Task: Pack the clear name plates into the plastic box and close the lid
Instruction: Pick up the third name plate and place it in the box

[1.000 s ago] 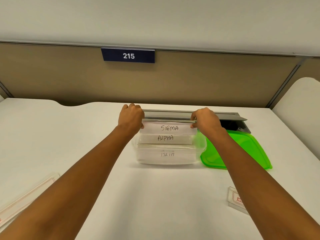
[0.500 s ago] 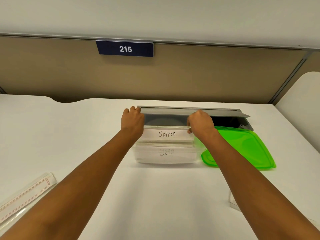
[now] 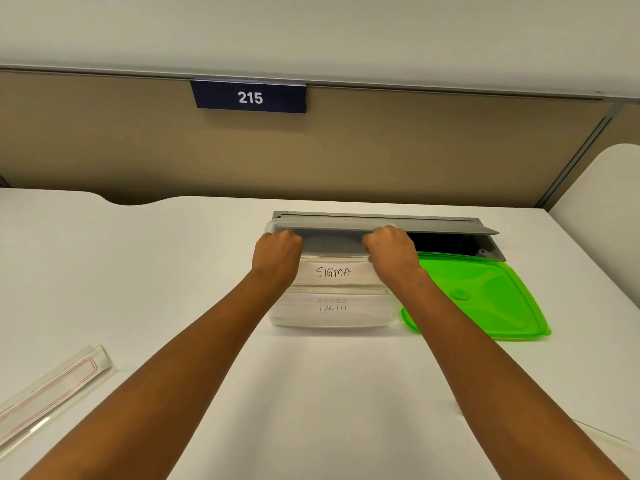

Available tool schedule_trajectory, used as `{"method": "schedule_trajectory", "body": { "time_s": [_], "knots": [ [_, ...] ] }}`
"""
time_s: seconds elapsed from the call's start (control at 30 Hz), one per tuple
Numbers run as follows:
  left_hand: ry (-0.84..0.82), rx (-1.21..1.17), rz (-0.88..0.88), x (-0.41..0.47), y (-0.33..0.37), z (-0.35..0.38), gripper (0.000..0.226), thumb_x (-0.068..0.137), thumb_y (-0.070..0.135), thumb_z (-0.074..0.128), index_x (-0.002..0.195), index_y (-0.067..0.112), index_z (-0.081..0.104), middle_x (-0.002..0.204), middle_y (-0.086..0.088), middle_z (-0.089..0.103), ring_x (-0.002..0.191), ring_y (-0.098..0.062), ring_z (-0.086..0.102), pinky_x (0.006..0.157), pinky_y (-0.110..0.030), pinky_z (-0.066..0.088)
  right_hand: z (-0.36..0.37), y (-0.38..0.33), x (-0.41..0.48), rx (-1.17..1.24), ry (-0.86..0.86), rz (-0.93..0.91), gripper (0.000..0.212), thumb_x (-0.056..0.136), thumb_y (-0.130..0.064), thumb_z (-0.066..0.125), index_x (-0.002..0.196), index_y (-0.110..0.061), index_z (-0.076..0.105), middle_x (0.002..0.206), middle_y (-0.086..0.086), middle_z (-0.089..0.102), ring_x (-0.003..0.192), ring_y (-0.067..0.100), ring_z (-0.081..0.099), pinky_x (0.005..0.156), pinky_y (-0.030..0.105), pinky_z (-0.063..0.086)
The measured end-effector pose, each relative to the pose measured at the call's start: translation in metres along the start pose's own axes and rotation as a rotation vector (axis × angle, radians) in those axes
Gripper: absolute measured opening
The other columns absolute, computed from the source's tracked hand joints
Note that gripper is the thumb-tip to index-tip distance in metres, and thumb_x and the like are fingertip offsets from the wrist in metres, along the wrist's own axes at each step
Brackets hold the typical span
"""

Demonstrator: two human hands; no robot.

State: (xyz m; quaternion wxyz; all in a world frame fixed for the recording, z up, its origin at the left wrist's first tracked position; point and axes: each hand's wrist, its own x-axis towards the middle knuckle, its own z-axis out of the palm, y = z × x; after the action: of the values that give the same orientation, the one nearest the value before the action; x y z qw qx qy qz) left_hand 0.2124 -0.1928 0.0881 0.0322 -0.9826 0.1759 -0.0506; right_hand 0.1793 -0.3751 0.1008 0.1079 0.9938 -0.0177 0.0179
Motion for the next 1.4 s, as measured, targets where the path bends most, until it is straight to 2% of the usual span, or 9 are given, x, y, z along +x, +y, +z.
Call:
{"method": "schedule_trajectory", "body": {
  "time_s": [0.2, 0.6, 0.87, 0.93, 1.0, 1.1, 1.23, 1.3, 1.4],
  "knots": [
    [-0.009, -0.151, -0.021, -0.002, 0.002, 0.005, 0.029, 0.094, 0.017, 0.055, 0.120, 0.007, 0.063, 0.120, -0.011, 0.066, 0.105, -0.027, 0.067, 0.099, -0.034, 0.049, 0.006, -0.002, -0.003, 0.157, -0.028, 0.045, 0.026, 0.091, -0.001, 0.053, 0.114, -0.008, 0.061, 0.116, 0.014, 0.063, 0.107, 0.031, 0.063, 0.088, 0.037, 0.053],
    [-0.011, -0.133, -0.026, -0.001, 0.004, 0.003, 0.028, 0.095, 0.014, 0.055, 0.121, 0.005, 0.062, 0.123, -0.013, 0.064, 0.107, -0.029, 0.066, 0.098, -0.035, 0.050, 0.005, -0.002, -0.004, 0.195, -0.052, 0.049, 0.029, 0.091, -0.002, 0.055, 0.119, -0.007, 0.057, 0.121, 0.014, 0.060, 0.111, 0.031, 0.060, 0.088, 0.037, 0.052],
    [-0.032, -0.209, -0.063, -0.018, 0.000, -0.009, 0.041, 0.098, 0.037, 0.043, 0.112, 0.005, 0.065, 0.108, -0.013, 0.070, 0.096, -0.028, 0.068, 0.085, -0.033, 0.052, -0.006, -0.002, -0.027, 0.248, -0.028, 0.086, 0.037, 0.092, 0.003, 0.042, 0.124, -0.008, 0.055, 0.124, 0.014, 0.057, 0.113, 0.034, 0.058, 0.090, 0.039, 0.050],
    [-0.002, -0.130, -0.013, -0.028, -0.001, -0.011, 0.040, 0.101, 0.036, 0.037, 0.113, 0.010, 0.065, 0.102, -0.011, 0.071, 0.093, -0.028, 0.068, 0.081, -0.032, 0.051, -0.010, -0.003, -0.040, 0.251, -0.024, 0.102, 0.035, 0.093, -0.001, 0.041, 0.124, -0.008, 0.056, 0.124, 0.014, 0.058, 0.112, 0.035, 0.059, 0.090, 0.040, 0.050],
    [0.044, -0.043, 0.054, -0.041, -0.001, -0.015, 0.034, 0.102, 0.031, 0.036, 0.124, 0.020, 0.060, 0.101, -0.008, 0.071, 0.093, -0.026, 0.068, 0.083, -0.031, 0.050, -0.014, -0.004, -0.054, 0.255, -0.010, 0.113, 0.031, 0.096, -0.006, 0.040, 0.121, -0.008, 0.058, 0.120, 0.015, 0.061, 0.108, 0.037, 0.061, 0.088, 0.040, 0.051],
    [0.083, -0.031, 0.077, -0.061, 0.000, -0.016, 0.035, 0.102, 0.032, 0.034, 0.128, 0.023, 0.058, 0.108, -0.005, 0.070, 0.099, -0.025, 0.068, 0.091, -0.033, 0.050, -0.016, -0.006, -0.077, 0.246, 0.013, 0.112, 0.031, 0.100, -0.016, 0.036, 0.120, -0.008, 0.059, 0.120, 0.015, 0.063, 0.107, 0.037, 0.061, 0.088, 0.039, 0.050],
    [0.115, -0.082, 0.063, -0.092, 0.004, -0.011, 0.043, 0.103, 0.034, 0.026, 0.124, 0.014, 0.057, 0.120, -0.007, 0.066, 0.112, -0.026, 0.061, 0.101, -0.035, 0.043, -0.015, -0.010, -0.108, 0.289, 0.043, 0.125, 0.042, 0.102, -0.033, 0.032, 0.132, -0.012, 0.051, 0.135, 0.009, 0.056, 0.121, 0.030, 0.054, 0.099, 0.036, 0.043],
    [0.084, -0.108, 0.057, -0.106, 0.005, -0.011, 0.044, 0.103, 0.035, 0.025, 0.132, 0.013, 0.050, 0.133, -0.009, 0.057, 0.125, -0.027, 0.052, 0.108, -0.036, 0.037, -0.013, -0.011, -0.122, 0.265, 0.057, 0.128, 0.043, 0.101, -0.035, 0.032, 0.135, -0.012, 0.047, 0.139, 0.008, 0.053, 0.126, 0.027, 0.050, 0.102, 0.036, 0.040],
    [0.017, -0.130, 0.059, -0.124, 0.007, -0.012, 0.048, 0.103, 0.035, 0.028, 0.147, 0.018, 0.030, 0.154, -0.009, 0.035, 0.142, -0.028, 0.031, 0.117, -0.038, 0.023, -0.010, -0.011, -0.142, 0.227, 0.074, 0.137, 0.046, 0.102, -0.035, 0.031, 0.141, -0.012, 0.039, 0.146, 0.007, 0.045, 0.135, 0.023, 0.040, 0.109, 0.035, 0.033]
  ]
}}
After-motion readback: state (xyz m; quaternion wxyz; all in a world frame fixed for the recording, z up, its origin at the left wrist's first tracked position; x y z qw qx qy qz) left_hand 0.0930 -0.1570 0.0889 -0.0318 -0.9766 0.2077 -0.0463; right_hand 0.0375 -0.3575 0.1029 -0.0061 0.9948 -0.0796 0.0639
